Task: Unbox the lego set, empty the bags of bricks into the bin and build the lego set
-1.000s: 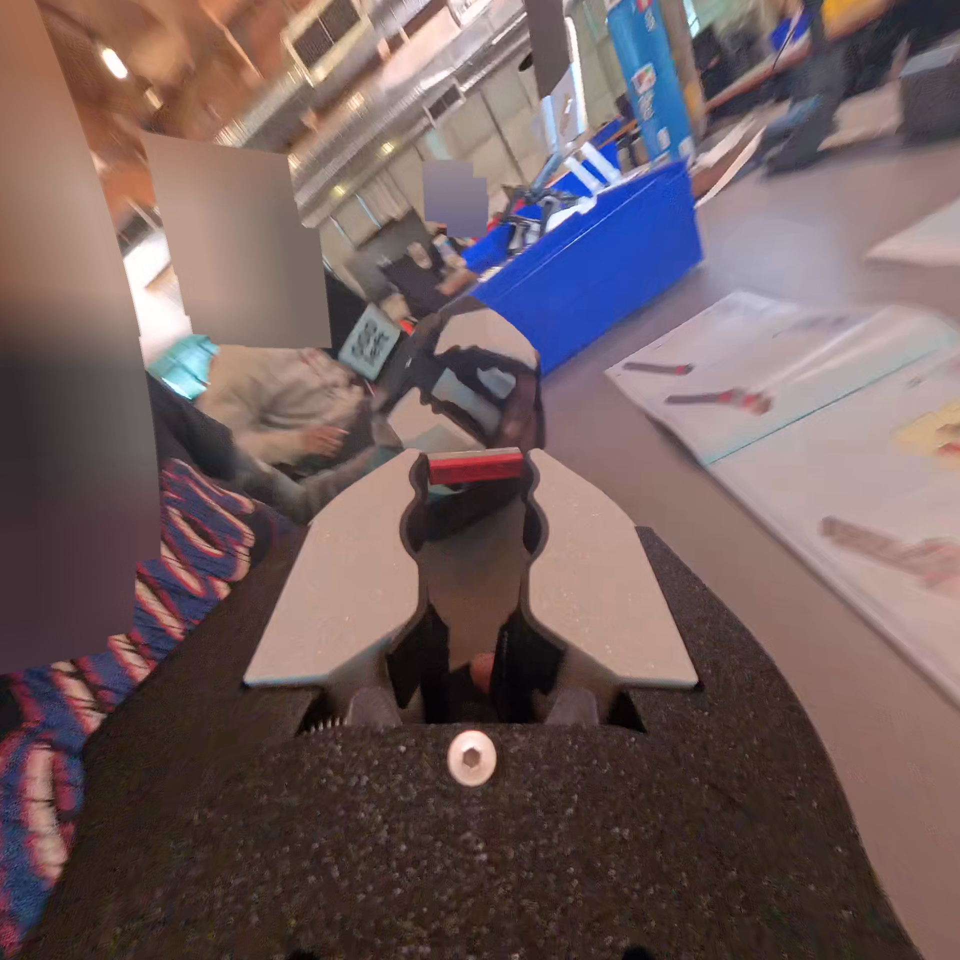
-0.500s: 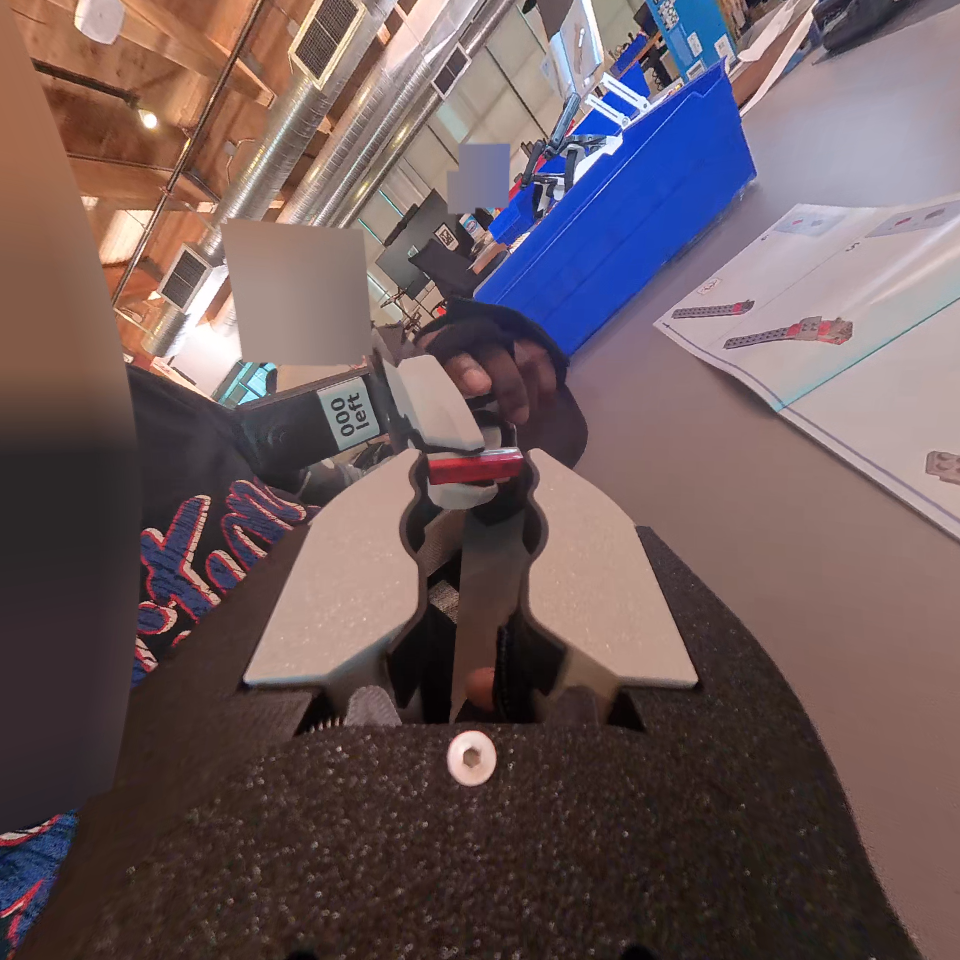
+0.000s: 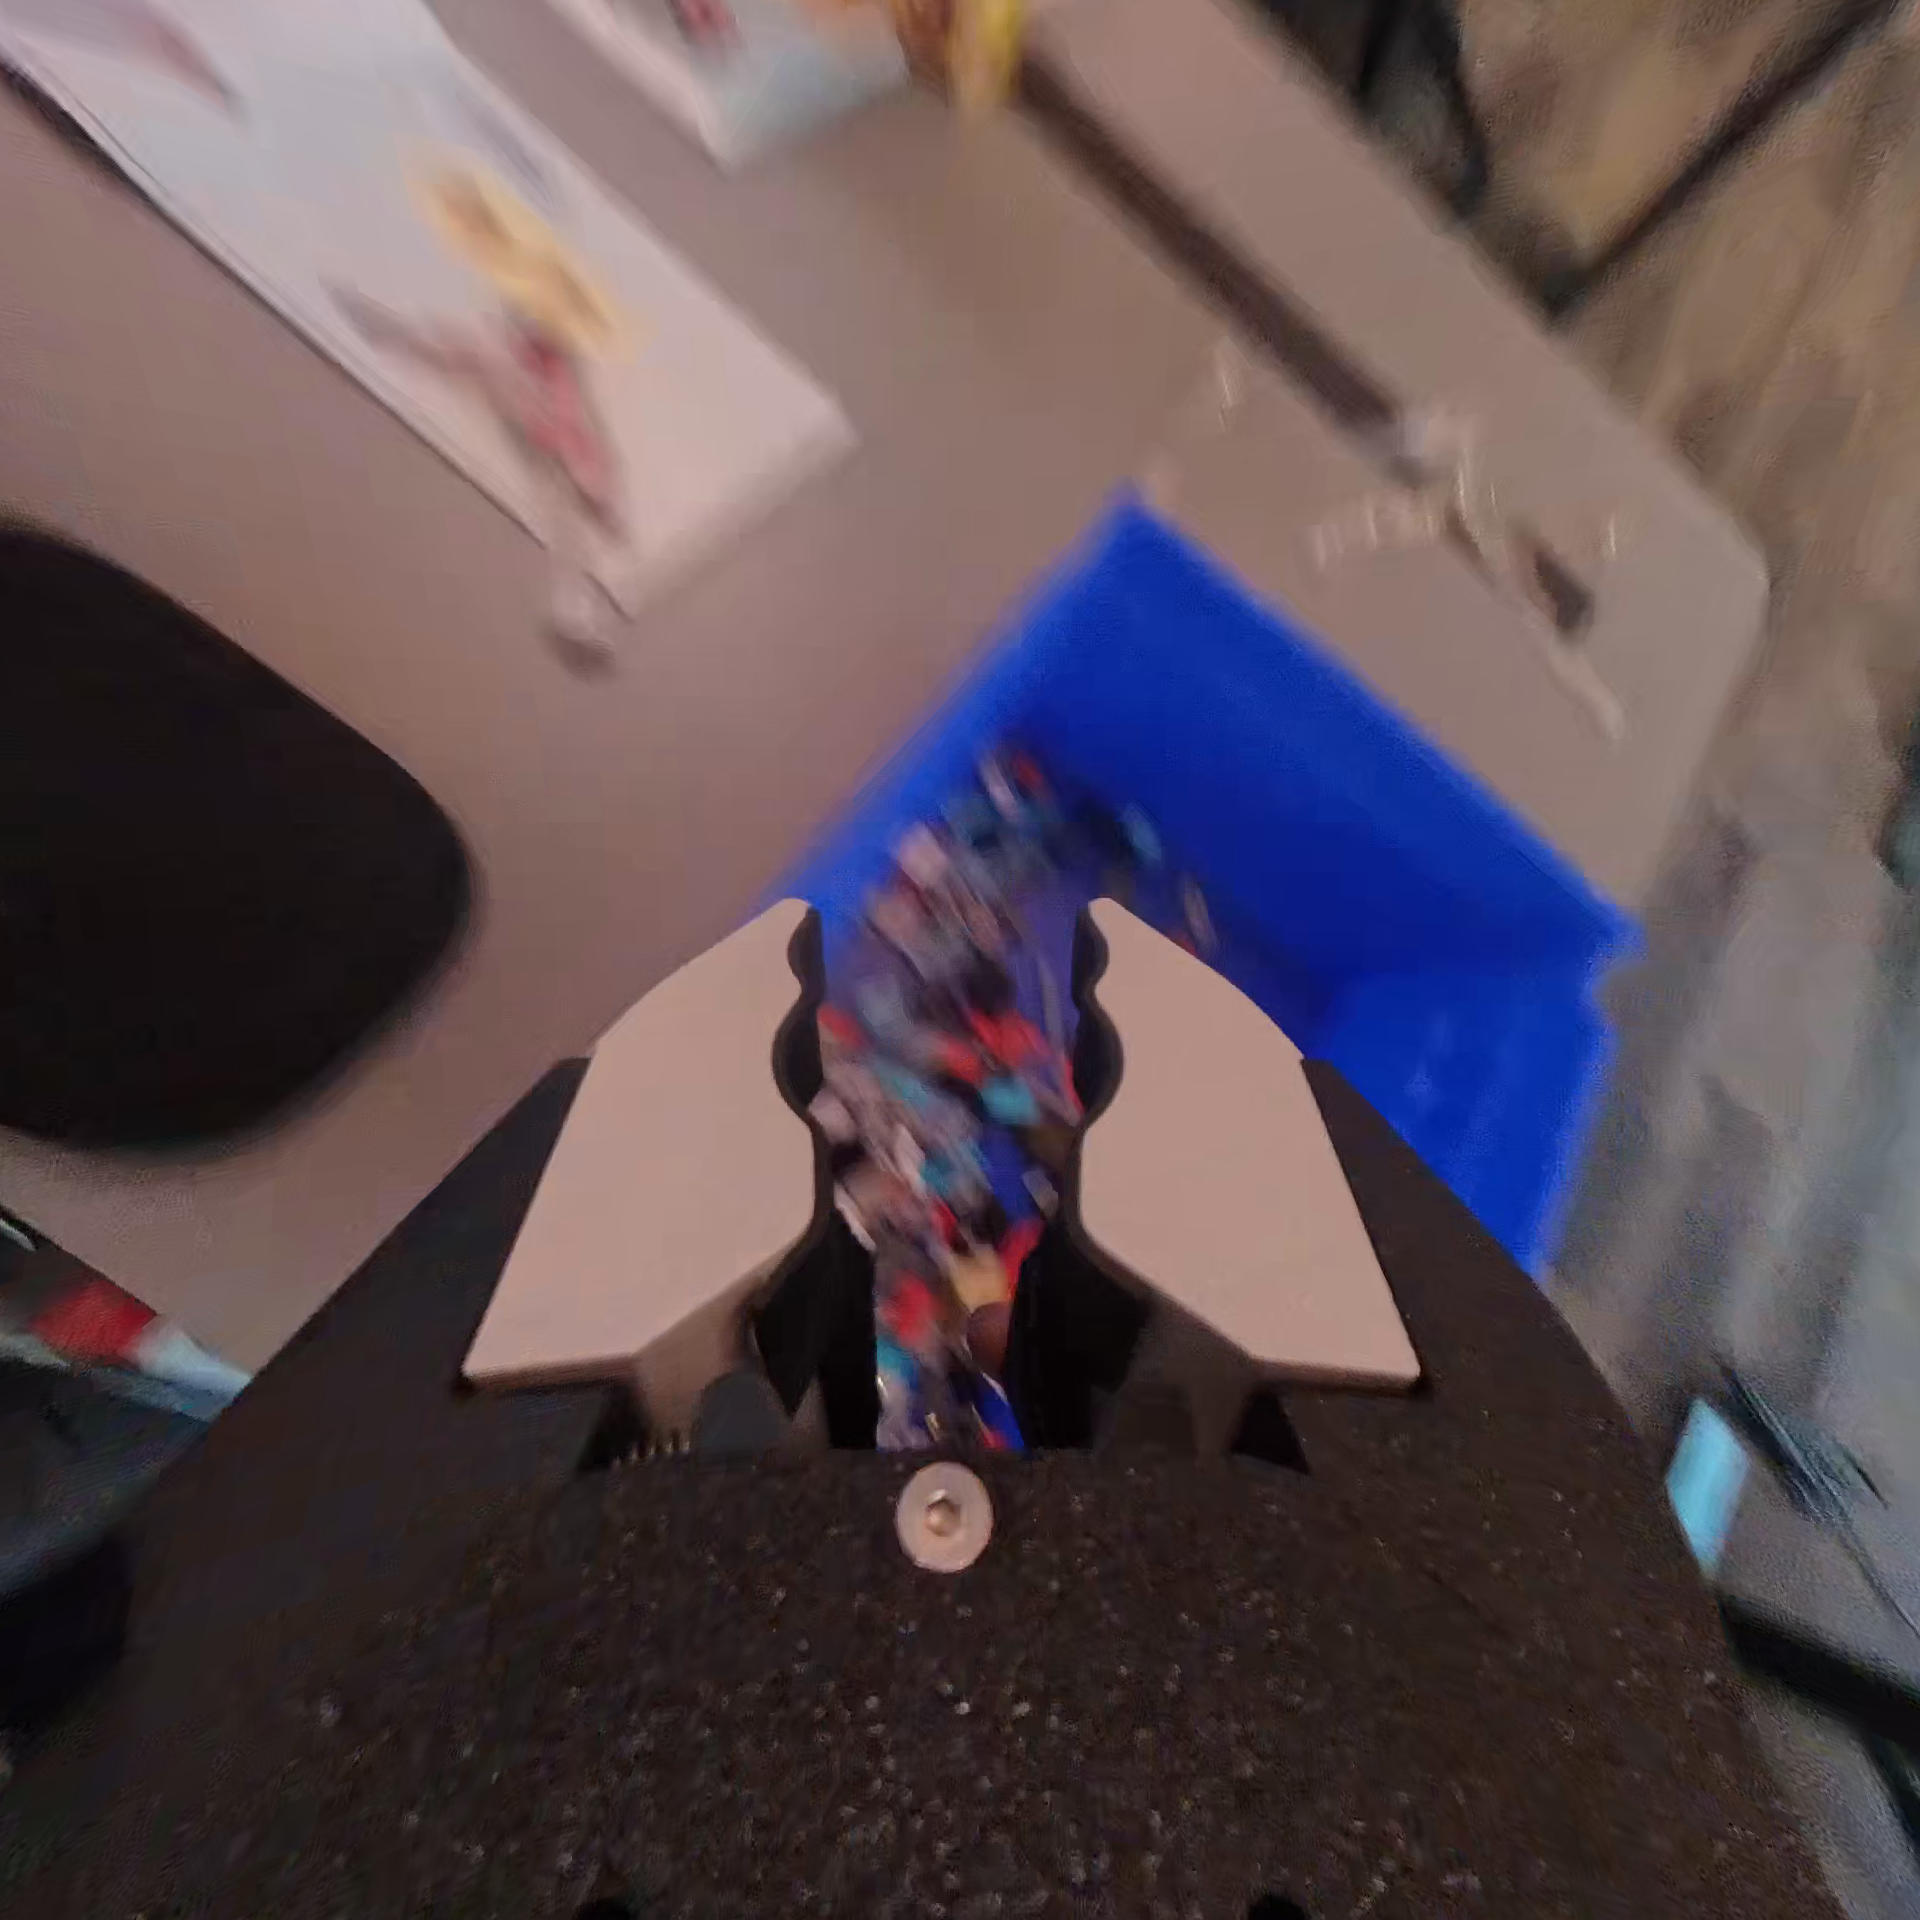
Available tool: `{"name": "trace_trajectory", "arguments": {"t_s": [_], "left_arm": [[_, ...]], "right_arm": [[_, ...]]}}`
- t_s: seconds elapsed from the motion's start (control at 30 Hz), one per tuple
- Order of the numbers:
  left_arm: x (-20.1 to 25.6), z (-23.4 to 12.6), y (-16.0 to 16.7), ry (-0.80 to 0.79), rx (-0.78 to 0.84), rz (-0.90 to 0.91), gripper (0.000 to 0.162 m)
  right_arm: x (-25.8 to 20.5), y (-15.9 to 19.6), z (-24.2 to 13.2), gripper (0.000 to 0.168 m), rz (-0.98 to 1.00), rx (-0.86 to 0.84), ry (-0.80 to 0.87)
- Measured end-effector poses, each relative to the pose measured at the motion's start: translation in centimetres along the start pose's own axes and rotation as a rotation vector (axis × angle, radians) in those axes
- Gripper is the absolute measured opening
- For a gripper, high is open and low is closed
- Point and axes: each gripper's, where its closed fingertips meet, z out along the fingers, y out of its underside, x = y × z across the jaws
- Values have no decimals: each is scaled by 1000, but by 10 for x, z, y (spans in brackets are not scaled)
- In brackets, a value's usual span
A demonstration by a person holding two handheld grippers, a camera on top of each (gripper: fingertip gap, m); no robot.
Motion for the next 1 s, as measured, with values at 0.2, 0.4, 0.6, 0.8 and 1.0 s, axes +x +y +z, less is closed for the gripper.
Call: {"name": "trace_trajectory", "arguments": {"t_s": [0.2, 0.4, 0.6, 0.8, 1.0], "left_arm": [[9, 1, 2, 106, 63, -185, 9], [7, 2, 6, 89, 65, -182, 9], [2, -1, 4, 86, 72, -187, 9], [1, -4, -3, 97, 87, -199, 9], [1, -4, -5, 90, 82, -192, 9]], "right_arm": [[12, 125, 46, 69, -40, -523, -195], [-1, 121, 70, 50, 50, -498, -294], [6, 121, 69, 20, -5, -517, -298], [37, 123, 74, 56, 140, -476, -251], [29, 119, 90, 38, 118, -441, -279]]}}
